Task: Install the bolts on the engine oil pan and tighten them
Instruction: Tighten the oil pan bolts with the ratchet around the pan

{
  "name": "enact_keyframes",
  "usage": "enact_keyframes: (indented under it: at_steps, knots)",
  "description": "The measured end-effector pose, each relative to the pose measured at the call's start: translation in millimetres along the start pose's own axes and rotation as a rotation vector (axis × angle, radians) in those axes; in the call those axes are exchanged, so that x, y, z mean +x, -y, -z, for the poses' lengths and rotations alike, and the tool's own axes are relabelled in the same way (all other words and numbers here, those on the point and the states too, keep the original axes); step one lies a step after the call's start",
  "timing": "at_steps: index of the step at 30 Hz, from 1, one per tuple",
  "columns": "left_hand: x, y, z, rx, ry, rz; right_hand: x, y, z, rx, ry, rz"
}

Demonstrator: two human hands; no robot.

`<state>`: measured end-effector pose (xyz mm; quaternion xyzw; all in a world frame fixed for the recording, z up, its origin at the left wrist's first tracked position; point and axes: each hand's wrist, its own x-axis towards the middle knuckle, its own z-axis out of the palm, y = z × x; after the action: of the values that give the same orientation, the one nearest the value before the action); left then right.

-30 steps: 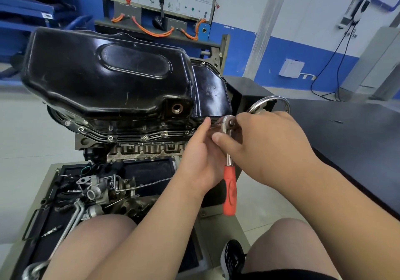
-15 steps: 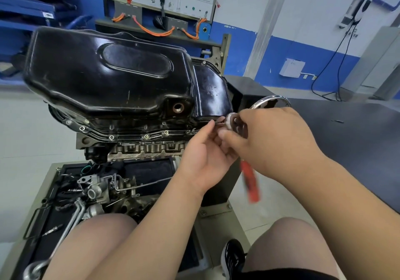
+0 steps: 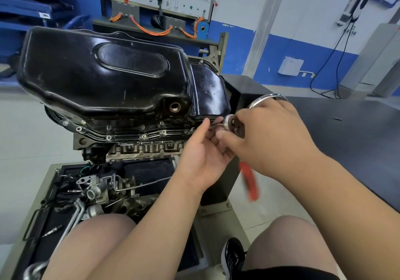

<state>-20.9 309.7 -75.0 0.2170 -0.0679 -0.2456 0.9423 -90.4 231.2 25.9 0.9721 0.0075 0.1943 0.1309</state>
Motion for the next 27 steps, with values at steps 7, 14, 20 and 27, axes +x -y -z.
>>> enact_keyframes:
  at_steps: [7, 14, 20, 27]
  knots:
    - [-0.5, -0.2, -2.4, -0.012, -0.043, 0.037, -1.2, 4.1, -5.7, 0.062, -0.098, 0.110]
    - [-3.4, -6.4, -0.6, -0.020, 0.033, 0.047, 1.9, 1.5, -4.4, 0.031, -0.092, 0.111]
    - [-4.0, -6.0, -4.4, 0.035, -0.050, 0.092, 0.8, 9.4, -4.3, 0.106, -0.045, 0.024]
    - [-4.6, -8.1, -2.3, 0.112, -0.093, 0.031, 8.0, 2.6, -0.8, 0.006, -0.067, 0.264]
